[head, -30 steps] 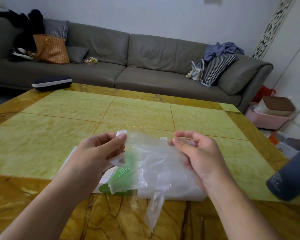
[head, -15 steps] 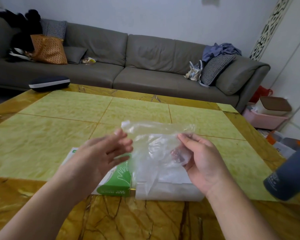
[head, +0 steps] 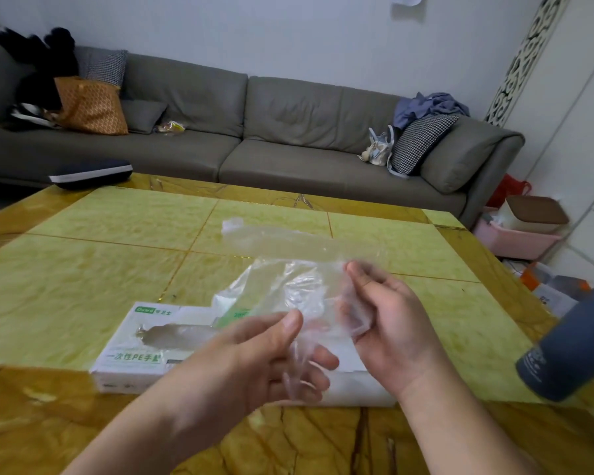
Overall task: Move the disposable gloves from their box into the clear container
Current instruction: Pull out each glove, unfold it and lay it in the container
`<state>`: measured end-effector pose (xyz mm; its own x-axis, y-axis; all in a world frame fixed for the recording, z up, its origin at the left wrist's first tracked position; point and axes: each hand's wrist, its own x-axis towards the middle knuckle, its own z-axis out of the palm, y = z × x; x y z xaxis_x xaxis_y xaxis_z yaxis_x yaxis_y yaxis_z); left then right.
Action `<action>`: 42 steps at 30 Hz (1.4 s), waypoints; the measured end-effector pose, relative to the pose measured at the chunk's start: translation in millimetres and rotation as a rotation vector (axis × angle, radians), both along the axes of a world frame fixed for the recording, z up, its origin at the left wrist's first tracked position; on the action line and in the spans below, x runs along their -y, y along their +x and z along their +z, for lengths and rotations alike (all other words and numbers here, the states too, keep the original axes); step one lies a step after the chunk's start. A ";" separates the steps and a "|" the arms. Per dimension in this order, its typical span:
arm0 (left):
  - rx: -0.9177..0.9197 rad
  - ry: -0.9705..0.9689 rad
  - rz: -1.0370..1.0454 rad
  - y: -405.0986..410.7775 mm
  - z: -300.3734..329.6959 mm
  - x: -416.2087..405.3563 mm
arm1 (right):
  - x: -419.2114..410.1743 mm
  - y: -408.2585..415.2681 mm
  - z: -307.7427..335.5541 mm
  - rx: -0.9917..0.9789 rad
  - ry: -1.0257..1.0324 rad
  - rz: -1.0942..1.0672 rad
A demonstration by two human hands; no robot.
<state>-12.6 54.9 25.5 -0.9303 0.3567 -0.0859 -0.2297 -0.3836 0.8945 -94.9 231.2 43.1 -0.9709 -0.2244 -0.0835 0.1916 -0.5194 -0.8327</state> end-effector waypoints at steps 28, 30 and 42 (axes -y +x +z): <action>-0.008 -0.281 0.351 -2.8 2.7 9.7 | -28.6 -19.2 -7.1 -0.078 0.555 -0.284; 0.027 -0.370 0.374 -3.7 3.2 10.9 | -36.4 -21.8 -5.5 -0.112 0.690 -0.207; -0.451 -1.488 0.174 -54.7 -7.5 -48.3 | -45.0 -26.7 -17.0 -0.260 1.468 -0.102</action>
<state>-67.3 103.3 18.0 -0.9946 0.0973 0.0368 0.1033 0.8821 0.4597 -121.6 276.2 26.1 -0.9996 -0.0276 0.0044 -0.0245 0.7877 -0.6156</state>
